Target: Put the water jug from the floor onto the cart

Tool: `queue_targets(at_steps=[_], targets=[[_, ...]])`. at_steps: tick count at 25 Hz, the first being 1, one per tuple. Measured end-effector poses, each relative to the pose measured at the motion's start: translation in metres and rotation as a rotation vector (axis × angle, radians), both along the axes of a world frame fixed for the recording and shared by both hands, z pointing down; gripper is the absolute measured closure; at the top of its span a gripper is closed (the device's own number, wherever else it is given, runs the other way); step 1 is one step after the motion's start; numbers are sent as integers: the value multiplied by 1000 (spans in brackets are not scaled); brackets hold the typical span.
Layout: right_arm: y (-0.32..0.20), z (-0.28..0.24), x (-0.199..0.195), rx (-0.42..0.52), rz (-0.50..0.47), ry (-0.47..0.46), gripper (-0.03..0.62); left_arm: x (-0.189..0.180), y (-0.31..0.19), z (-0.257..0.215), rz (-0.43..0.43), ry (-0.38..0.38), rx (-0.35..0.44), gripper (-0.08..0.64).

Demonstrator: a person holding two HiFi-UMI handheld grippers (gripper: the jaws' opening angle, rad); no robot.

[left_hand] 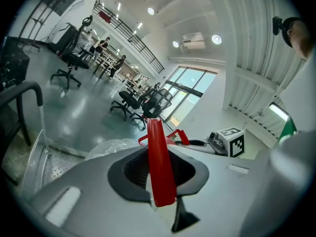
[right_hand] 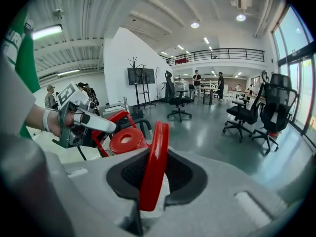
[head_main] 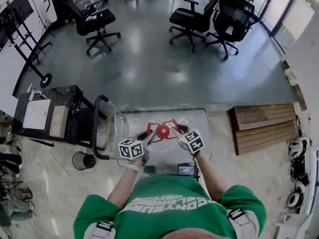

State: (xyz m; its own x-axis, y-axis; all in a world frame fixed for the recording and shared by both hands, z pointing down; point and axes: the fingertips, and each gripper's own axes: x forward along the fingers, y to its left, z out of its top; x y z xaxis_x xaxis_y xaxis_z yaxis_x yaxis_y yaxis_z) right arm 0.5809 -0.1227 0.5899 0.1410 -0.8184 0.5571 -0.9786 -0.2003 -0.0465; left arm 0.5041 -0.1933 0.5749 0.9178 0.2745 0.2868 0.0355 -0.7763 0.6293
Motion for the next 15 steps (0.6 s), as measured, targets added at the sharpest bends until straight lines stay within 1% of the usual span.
queue_targets(at_steps=[7, 15], targets=[[26, 7, 29, 6, -37, -40, 531, 27, 27, 5, -47, -24, 13, 479], [46, 25, 59, -21, -60, -58, 531, 54, 47, 24, -60, -50, 13, 479]])
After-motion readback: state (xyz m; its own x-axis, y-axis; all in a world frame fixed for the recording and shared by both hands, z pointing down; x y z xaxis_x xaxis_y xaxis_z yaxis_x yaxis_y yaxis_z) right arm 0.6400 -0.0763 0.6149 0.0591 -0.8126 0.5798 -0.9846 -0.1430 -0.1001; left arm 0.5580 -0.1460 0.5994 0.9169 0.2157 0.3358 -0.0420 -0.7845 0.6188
